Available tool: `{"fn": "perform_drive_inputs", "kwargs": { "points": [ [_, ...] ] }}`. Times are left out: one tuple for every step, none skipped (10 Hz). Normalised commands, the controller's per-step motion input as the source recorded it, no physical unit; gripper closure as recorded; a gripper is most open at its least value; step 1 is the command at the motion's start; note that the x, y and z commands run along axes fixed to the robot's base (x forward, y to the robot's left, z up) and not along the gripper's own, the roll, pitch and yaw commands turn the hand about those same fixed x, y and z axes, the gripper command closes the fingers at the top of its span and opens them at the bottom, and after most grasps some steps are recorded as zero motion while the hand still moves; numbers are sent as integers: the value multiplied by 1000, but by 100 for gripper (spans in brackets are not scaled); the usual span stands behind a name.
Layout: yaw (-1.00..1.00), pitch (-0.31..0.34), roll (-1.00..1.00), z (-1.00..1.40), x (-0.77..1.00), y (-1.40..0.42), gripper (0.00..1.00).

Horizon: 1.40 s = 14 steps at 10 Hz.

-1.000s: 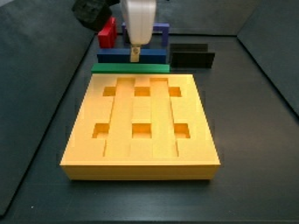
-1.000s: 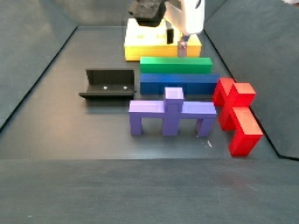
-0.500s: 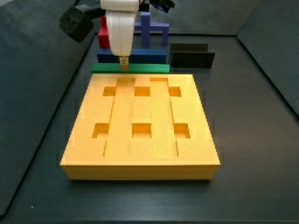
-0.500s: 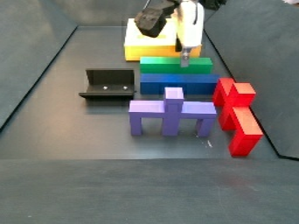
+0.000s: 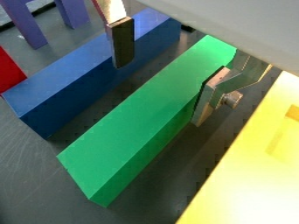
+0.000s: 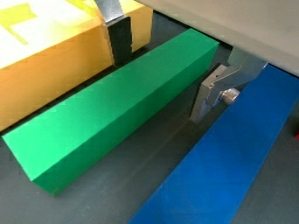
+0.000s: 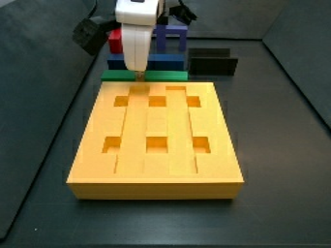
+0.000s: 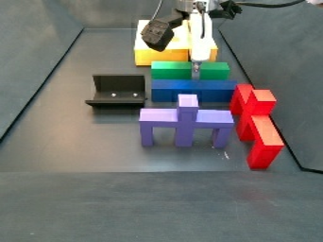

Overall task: Pick up the green object. Move up. Move to above the board. Insert the green object.
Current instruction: Pick up the green object.

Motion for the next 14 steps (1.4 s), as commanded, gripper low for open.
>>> {"fn": "perform_drive_inputs", "kwargs": {
  "points": [
    [0,53,-33,-317,146,14,0],
    [0,50,-11,-297,94,0,0],
    [0,37,0,-260,31,-83,0],
    [0,36,0,-254,0,0,0],
    [3,10,0,-146,-34,0,0],
    [29,0,0,0,-63,-23,0],
    [71,0,0,0,-40,-51,0],
    [106,0,34,60,-14,-89,0],
    [100,0,63,94,0,-111,0],
    [20,0,0,0,0,0,0],
    [0,0,0,0,0,0,0],
    [0,0,0,0,0,0,100],
    [0,0,0,0,0,0,100],
    [0,0,0,0,0,0,100]
  ]
}}
